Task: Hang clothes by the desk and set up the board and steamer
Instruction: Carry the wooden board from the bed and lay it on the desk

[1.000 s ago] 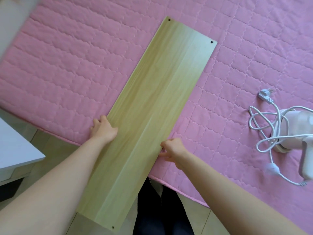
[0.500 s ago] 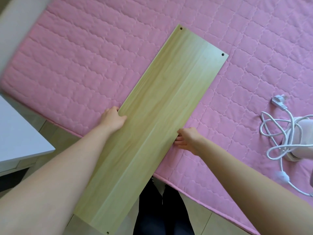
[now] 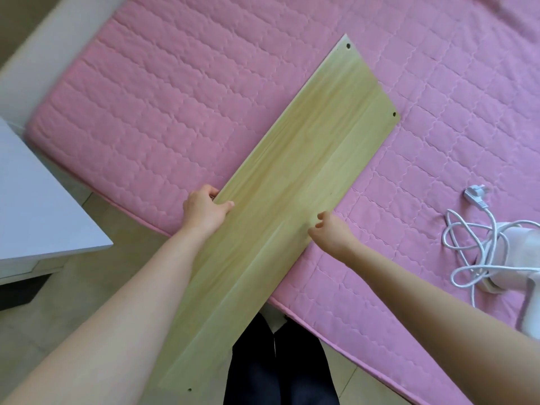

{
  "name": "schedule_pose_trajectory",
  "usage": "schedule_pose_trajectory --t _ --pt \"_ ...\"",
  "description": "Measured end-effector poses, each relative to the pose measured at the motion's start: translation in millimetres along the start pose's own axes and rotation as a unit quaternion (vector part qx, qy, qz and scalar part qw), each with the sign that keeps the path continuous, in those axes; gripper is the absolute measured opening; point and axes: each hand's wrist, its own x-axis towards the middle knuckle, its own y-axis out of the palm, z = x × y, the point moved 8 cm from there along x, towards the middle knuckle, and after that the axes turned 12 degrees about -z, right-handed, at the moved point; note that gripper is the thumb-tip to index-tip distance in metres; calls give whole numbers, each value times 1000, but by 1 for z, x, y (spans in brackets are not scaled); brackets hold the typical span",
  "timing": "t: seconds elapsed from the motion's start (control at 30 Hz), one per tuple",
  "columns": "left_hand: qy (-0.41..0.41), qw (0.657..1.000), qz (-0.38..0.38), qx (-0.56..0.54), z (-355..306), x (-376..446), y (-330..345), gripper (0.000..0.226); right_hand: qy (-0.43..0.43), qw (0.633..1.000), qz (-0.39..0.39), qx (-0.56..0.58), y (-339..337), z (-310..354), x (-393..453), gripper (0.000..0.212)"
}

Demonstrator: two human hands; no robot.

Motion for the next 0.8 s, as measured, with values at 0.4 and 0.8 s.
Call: schedule_pose_trajectory --t 0.4,0.8 --pt "87 995 8 -53 -64 -140 -35 17 -551 750 -197 -308 -63 121 -84 56" --pt "126 991 35 -1 -89 -221 -11 14 -560 635 -124 -517 -78 68 -116 34"
